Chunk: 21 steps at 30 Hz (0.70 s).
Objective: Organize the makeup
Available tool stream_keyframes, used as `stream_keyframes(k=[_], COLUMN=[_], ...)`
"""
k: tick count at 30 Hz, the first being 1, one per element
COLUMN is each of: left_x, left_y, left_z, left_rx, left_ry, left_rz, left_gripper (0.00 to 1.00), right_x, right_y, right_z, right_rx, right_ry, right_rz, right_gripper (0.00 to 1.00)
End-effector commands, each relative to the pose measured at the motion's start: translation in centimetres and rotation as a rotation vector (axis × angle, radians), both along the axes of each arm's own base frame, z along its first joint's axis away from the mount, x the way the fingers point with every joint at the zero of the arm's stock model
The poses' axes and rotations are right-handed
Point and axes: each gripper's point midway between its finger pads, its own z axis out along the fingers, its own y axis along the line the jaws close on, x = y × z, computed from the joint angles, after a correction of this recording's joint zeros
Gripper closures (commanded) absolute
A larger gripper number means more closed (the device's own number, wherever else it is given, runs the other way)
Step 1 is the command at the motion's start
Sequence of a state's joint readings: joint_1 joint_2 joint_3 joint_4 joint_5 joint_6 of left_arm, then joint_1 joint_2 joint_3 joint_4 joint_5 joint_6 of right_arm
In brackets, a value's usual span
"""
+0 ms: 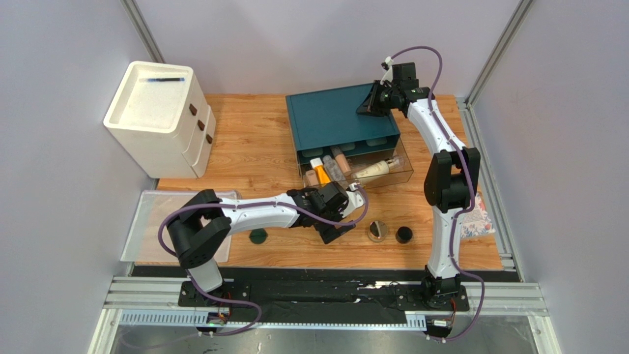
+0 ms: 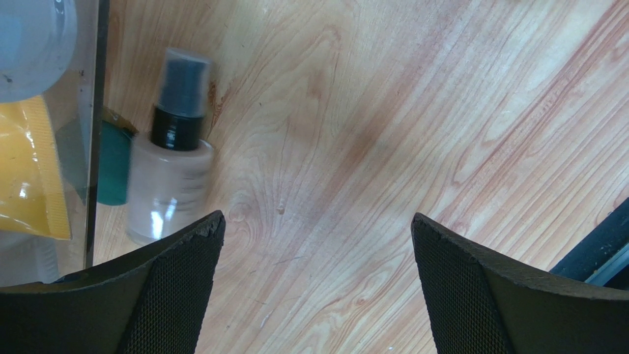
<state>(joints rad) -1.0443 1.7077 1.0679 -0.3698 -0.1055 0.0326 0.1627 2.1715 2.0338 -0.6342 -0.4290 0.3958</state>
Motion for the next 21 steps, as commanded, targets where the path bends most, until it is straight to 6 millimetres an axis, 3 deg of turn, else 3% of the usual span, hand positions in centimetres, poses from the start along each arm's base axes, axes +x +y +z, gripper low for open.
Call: stream_keyframes(k=[1,11,21], left_x=[3.3,3.9,1.2], left_y=[0.6,0.1,2.3], left_z=[0.8,0.0,3.4], left_rx=[-0.027,-0.023,-0.149], left_ry=[-0.056,-0.027,-0.055], left_rz=[0.089,0.085,0.123], left_gripper=[0.00,0.00,0.00], right_x=[-4.6,-4.7,-4.4], right_y=[-2.9,-3.0,-2.8], right_z=[-10.4,-10.4,-10.5], right_rx=[-0.162,-0.168,-0.155], right_ry=[0.328,0.330,0.329], right_rz=[-0.032,-0.032,-0.030], right_gripper=[1.00,1.00,1.00])
